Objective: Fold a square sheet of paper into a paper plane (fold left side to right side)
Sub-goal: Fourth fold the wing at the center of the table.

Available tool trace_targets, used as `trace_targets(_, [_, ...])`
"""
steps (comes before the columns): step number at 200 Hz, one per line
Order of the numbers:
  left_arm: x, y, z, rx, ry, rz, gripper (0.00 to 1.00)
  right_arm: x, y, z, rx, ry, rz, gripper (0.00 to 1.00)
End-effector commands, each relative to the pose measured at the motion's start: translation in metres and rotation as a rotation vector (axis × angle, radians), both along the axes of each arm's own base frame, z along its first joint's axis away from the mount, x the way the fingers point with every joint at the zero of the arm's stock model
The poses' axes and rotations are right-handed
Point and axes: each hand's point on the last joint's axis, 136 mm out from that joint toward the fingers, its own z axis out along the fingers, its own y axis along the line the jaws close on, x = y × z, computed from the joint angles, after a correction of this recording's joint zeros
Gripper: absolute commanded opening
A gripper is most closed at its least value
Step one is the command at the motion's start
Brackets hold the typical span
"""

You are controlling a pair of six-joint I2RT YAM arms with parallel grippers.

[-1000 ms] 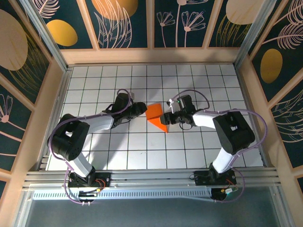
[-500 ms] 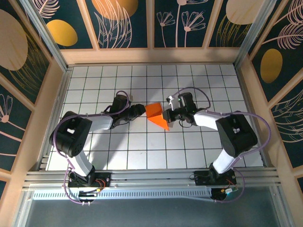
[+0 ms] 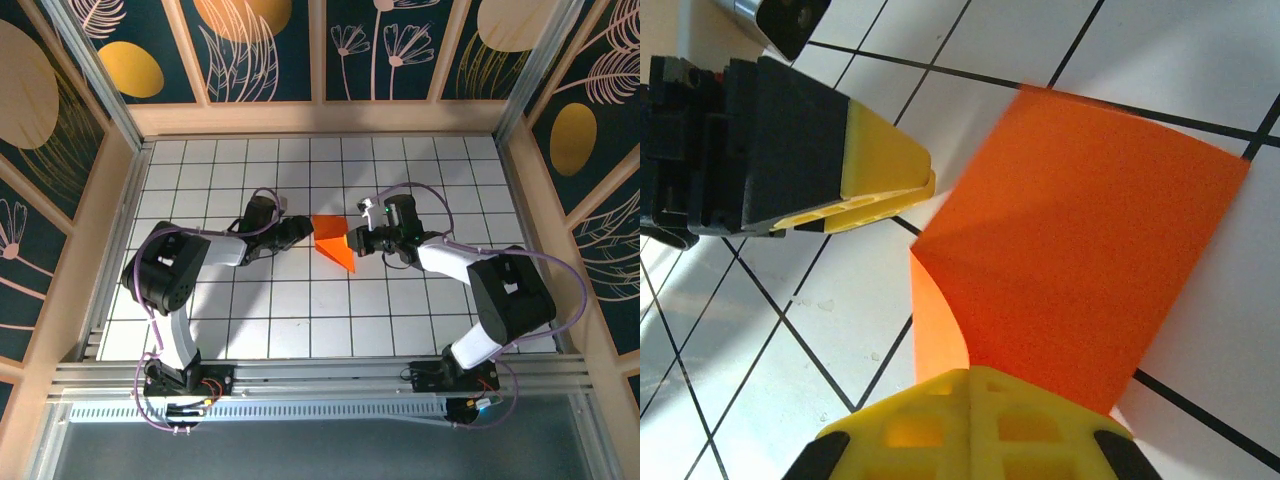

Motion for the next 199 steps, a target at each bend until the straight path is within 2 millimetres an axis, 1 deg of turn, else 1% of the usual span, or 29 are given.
trace_targets(1, [0.009, -0.007, 0.008, -0.042, -0.025, -0.012, 0.50, 0.000, 0.001, 0.007, 0.030, -0.015, 0.001, 0.00])
trace_targets(37, [0.009, -0.008, 0.014, -0.060, -0.040, -0.013, 0.50, 0.000, 0.000, 0.003, 0.020, -0.005, -0.002, 0.00])
trace_targets(58, [0.007, -0.007, 0.009, -0.053, -0.020, -0.014, 0.50, 0.000, 0.000, 0.005, 0.026, -0.008, -0.002, 0.00])
trace_targets(87, [0.005, -0.011, 0.002, -0.072, 0.007, -0.027, 0.50, 0.000, 0.000, 0.007, 0.028, -0.015, -0.003, 0.00])
trace_targets(111, [0.006, -0.017, -0.001, -0.089, 0.022, -0.053, 0.48, 0.000, 0.001, 0.007, 0.033, -0.015, -0.002, 0.00])
trace_targets(158, [0.010, -0.028, -0.003, -0.107, 0.031, -0.086, 0.41, -0.001, 0.000, 0.004, 0.031, -0.006, -0.004, 0.00])
trace_targets(188, [0.015, -0.030, -0.009, -0.099, 0.031, -0.082, 0.33, 0.000, -0.001, 0.000, 0.025, 0.004, -0.008, 0.00])
trace_targets(199, [0.017, -0.027, -0.012, -0.088, 0.028, -0.066, 0.26, -0.001, -0.001, -0.002, 0.020, 0.005, -0.009, 0.00])
